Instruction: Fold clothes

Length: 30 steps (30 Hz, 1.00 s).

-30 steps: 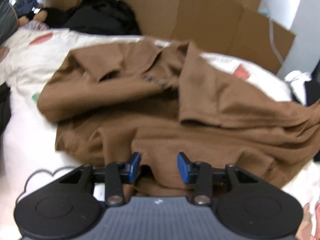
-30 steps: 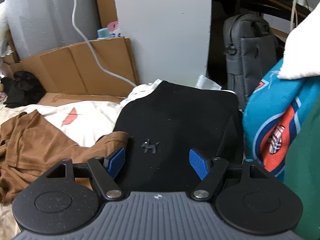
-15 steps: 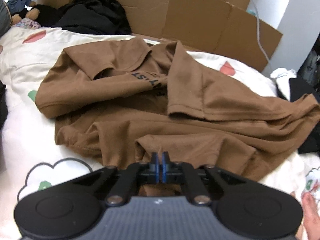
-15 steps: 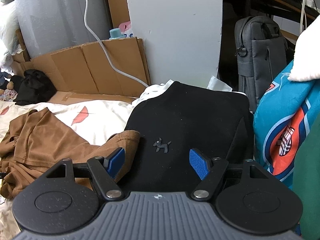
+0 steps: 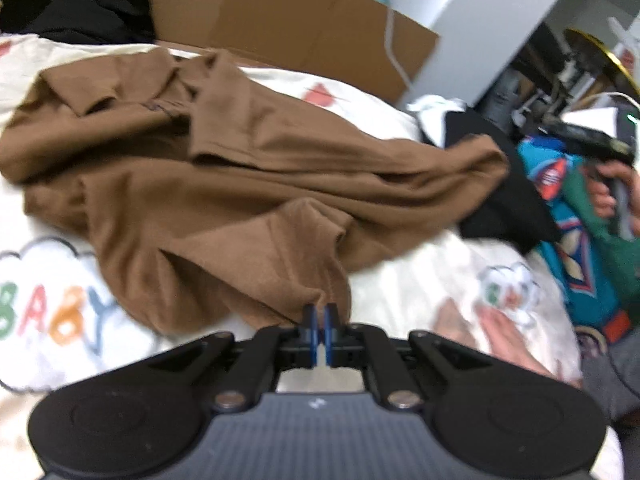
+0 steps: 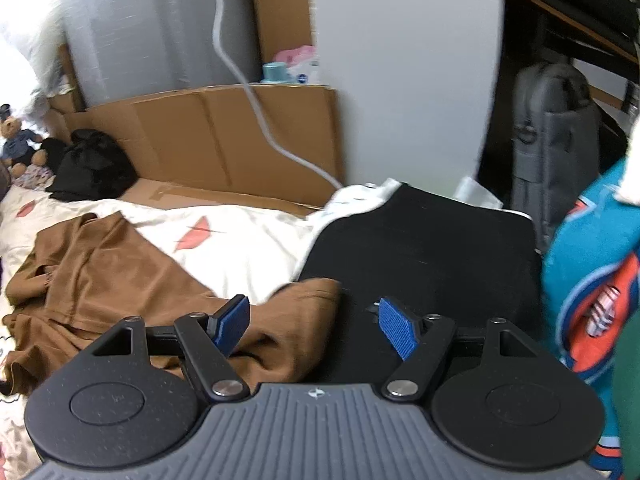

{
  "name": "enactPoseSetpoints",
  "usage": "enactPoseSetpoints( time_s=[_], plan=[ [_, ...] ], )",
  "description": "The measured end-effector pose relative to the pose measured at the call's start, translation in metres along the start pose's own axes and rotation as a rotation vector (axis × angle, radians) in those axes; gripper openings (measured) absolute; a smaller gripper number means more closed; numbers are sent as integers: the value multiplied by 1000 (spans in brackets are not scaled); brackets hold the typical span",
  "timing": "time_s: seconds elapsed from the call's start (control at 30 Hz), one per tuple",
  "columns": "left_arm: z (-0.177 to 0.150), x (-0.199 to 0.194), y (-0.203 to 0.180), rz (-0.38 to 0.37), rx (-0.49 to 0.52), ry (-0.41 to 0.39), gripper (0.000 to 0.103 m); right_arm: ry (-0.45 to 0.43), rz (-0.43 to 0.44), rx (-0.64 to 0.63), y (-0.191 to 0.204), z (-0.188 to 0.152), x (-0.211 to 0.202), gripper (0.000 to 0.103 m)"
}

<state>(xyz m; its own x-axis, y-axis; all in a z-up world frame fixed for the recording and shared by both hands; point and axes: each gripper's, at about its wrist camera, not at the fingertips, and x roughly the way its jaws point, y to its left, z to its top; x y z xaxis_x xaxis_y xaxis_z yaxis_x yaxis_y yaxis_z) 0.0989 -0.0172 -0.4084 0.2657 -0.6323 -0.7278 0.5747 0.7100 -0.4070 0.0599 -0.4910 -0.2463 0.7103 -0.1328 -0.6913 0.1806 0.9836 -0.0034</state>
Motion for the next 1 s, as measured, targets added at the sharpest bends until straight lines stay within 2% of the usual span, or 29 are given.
enactPoseSetpoints(
  time_s=[0.2,0.37,0.43,0.53,0.6,0.63,0.73,0.83,0.87,1.0],
  plan=[
    [-17,-6,-16,-119,18,29,4,-3,37,-49,33,5,3,76],
    [-32,-1,-24,-183,44,70,4,-7,58,-73,55,8,4,76],
    [-36,2,-24,-183,40,85,12,-5,66,-78,63,9,5,76],
    [-42,2,-22,-176,24,87,30,-1,77,-90,73,9,7,76],
    [-42,-1,-18,-171,16,66,59,1,83,-99,78,9,7,76],
    [-42,-4,-16,-165,12,50,62,1,86,-104,81,10,8,76],
    [-39,-11,-4,-140,-32,1,62,4,86,-114,83,10,9,76],
    [-37,-15,20,-80,-140,-53,60,9,84,-105,82,8,11,76],
    [-37,-16,34,-43,-202,-80,56,10,84,-103,82,8,11,76],
    [-38,-16,60,21,-313,-121,48,10,82,-104,80,7,10,76]
  ],
)
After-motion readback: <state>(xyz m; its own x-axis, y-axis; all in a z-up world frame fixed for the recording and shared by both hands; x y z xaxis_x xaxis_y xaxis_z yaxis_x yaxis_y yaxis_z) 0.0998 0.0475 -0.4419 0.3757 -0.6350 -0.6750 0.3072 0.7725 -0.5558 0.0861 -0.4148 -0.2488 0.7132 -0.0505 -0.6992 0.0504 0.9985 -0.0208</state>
